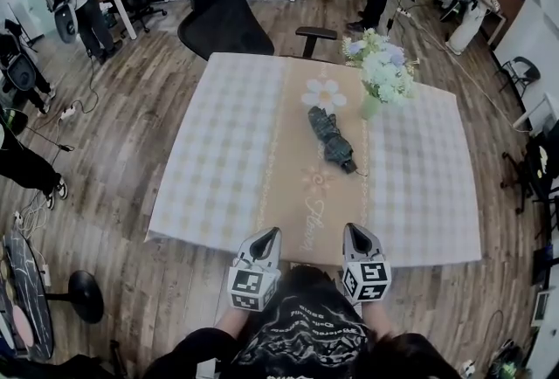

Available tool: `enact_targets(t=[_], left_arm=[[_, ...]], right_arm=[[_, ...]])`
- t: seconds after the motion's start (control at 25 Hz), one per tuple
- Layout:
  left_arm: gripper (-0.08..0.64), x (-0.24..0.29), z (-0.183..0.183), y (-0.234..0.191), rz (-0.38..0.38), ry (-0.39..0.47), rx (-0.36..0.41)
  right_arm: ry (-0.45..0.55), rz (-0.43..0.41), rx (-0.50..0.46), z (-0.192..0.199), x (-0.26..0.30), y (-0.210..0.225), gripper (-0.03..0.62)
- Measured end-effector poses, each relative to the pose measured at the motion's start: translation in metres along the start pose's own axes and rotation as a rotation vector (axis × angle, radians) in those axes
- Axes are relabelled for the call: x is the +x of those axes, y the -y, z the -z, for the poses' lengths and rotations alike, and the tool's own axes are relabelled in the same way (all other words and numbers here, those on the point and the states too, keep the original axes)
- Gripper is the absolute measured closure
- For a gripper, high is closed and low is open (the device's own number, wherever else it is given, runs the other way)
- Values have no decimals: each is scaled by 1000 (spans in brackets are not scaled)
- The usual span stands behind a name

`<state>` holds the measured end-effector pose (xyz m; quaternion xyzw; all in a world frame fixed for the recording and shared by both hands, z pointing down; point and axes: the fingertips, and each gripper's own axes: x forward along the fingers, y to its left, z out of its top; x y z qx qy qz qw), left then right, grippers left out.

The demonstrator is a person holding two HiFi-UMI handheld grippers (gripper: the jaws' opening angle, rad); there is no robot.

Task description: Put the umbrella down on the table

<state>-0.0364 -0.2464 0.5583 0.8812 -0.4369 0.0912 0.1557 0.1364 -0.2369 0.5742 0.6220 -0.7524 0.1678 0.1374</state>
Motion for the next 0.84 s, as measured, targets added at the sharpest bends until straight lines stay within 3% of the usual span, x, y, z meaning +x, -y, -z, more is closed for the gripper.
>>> enact_targets(t=[0.84], left_arm=[[541, 7, 4, 3, 0, -21, 20]], right_arm=[[-17, 27, 3, 3, -2, 11, 584]])
